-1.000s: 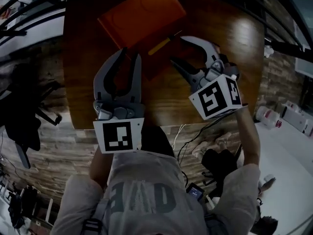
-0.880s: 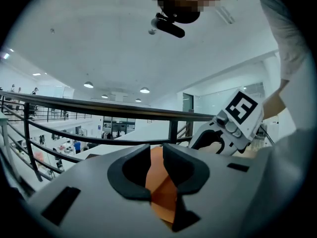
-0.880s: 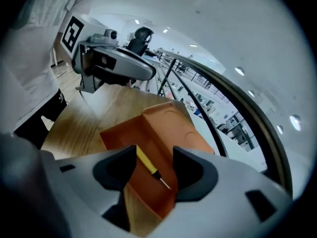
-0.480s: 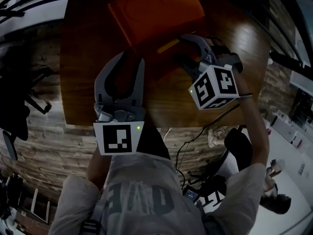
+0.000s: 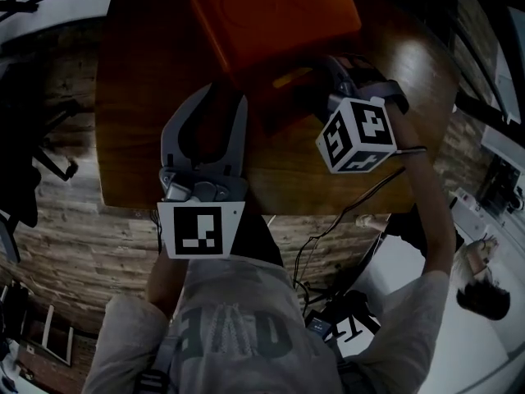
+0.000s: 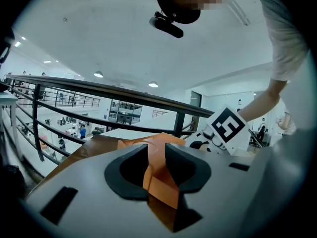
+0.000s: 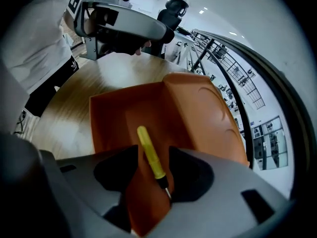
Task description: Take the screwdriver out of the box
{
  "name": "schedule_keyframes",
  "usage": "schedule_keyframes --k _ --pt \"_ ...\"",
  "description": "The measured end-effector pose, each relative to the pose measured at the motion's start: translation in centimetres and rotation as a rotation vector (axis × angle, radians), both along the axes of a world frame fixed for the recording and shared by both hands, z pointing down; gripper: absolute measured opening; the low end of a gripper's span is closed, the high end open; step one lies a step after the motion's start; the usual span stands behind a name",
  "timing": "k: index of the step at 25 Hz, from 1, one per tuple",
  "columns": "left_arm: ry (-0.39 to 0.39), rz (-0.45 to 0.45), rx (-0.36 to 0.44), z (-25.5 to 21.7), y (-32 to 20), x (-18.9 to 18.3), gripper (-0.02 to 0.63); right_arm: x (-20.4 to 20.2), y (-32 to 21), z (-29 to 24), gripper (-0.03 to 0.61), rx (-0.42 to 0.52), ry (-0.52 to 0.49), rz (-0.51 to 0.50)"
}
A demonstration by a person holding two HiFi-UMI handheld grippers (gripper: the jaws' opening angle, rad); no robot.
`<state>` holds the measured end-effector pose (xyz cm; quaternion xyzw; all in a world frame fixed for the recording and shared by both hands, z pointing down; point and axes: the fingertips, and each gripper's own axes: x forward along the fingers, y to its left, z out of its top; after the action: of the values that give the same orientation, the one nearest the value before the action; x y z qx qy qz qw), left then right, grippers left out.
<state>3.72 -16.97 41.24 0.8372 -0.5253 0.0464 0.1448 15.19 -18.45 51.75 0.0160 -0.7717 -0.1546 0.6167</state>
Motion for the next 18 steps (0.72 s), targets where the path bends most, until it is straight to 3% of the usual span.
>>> schedule_keyframes --k 8,12,14,18 --pt "-0.008 0.003 -0.036 1.2 -0.2 -0.7 0.101 0.0 -0.2 1.7 0.181 -0.037 0.067 -0.034" --pt "-0.007 0.009 -0.041 1.4 -0.2 -0.8 0.101 0.0 -0.2 2.5 0.130 -0.025 0.104 -0.076" --pt "-0.008 0.033 -0.043 1.5 -0.2 -0.3 0.101 0.2 0.0 2.8 0.098 -0.041 0.124 -0.089" --pt "-0.040 0.088 -0.037 1.6 0.3 1.0 0.101 0.1 0.2 2.8 0.094 -0.071 0.152 -0.111"
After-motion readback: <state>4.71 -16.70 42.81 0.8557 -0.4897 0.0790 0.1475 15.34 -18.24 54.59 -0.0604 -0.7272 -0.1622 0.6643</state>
